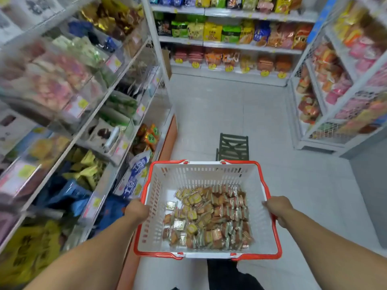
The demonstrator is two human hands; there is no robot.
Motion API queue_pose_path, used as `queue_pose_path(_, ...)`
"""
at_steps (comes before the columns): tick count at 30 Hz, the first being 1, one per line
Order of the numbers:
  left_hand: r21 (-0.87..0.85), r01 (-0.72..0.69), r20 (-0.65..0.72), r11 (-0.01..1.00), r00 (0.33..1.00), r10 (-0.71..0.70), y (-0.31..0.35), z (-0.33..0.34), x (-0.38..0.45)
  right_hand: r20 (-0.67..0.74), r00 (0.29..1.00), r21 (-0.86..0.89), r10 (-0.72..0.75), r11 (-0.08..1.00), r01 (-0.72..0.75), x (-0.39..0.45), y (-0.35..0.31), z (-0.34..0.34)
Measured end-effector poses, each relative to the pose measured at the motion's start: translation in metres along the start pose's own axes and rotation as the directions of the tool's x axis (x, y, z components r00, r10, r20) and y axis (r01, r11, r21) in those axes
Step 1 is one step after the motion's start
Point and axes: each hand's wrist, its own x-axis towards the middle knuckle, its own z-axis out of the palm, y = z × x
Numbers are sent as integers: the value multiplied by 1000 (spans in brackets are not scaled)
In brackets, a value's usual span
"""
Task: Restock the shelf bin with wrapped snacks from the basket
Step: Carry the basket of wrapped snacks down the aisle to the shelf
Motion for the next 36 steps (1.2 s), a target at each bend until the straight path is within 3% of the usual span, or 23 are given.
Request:
queue_pose_path(11,-167,118,-29,979,992,-124,176,-26,98,83,991,-125,-104,986,113,155,-242,4)
queue_pose_path(21,-431,261,-16,863,955,-297,274,-26,218,171,967,-384,-190,891,243,286,-445,87)
queue_pose_path(30,-687,351,95,636,912,-400,322,-42,259,360,890,-629,-280,632,453,340,-604,166)
queue_pose_path(36,-783,363,172,504,907,-385,336,-18,275,439,843,-700,-311,470,538,384,-652,237)
